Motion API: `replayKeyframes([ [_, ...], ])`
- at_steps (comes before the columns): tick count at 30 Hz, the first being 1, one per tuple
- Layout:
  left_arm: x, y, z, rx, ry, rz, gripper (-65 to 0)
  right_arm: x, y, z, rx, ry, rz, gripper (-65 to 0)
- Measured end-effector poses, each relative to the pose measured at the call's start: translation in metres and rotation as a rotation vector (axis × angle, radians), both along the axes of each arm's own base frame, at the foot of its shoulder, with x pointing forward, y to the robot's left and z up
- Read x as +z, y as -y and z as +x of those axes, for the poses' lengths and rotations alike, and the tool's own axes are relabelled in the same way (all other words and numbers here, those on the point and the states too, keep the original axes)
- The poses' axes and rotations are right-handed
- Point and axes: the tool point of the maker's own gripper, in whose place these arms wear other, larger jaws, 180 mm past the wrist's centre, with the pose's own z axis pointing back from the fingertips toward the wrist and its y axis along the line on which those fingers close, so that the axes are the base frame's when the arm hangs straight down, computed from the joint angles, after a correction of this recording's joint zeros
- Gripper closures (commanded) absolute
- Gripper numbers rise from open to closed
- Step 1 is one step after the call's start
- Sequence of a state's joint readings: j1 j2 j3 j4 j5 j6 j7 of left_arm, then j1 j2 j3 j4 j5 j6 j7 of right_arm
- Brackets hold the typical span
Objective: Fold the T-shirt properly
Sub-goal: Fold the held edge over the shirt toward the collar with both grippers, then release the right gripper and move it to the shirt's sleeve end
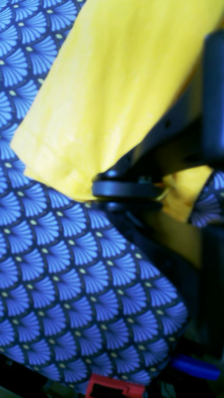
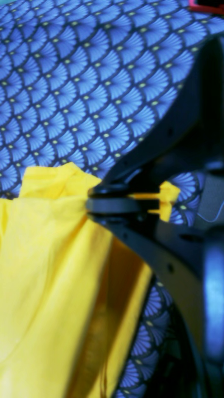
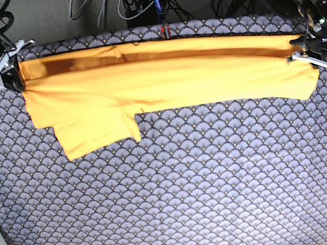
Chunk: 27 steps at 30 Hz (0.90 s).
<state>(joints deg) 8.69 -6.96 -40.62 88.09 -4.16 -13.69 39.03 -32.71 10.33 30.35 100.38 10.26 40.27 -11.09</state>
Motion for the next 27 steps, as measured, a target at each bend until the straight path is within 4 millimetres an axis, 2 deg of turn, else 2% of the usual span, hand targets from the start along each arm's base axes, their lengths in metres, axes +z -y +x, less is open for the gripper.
replayKeyframes([
  [5,0.004,0.001,0.007,-0.003,0.018,0.001,0.0,-0.004,0.014,-0.010,-0.076,-0.016,-0.029,0.0],
  [10,0.004,0.002,0.007,-0.002,0.019,-0.002,0.0,-0.019,0.005,-0.019,-0.095,-0.062,-0.050,0.0],
  [17,0.003,0.002,0.006,-0.002,0.016,-0.002,0.0,-0.019,0.006,-0.019,-0.095,-0.062,-0.056,0.0],
  [20,0.002,0.002,0.004,-0.002,0.012,-0.002,0.0,-0.016,0.018,-0.021,-0.121,-0.061,-0.076,0.0],
  [21,0.002,0.002,0.004,-0.002,0.012,-0.003,-1.5,-0.015,0.021,-0.022,-0.124,-0.061,-0.083,0.0],
  [22,0.002,0.002,0.004,-0.002,0.012,-0.003,-5.8,-0.015,0.021,-0.020,-0.125,-0.057,-0.084,0.0],
  [25,-0.001,0.004,0.002,0.009,0.010,-0.011,-23.7,-0.009,0.026,-0.012,-0.141,-0.029,-0.086,0.0],
  [27,-0.004,0.009,-0.001,0.018,0.009,-0.022,-32.8,-0.006,0.031,-0.012,-0.153,-0.025,-0.097,0.0],
])
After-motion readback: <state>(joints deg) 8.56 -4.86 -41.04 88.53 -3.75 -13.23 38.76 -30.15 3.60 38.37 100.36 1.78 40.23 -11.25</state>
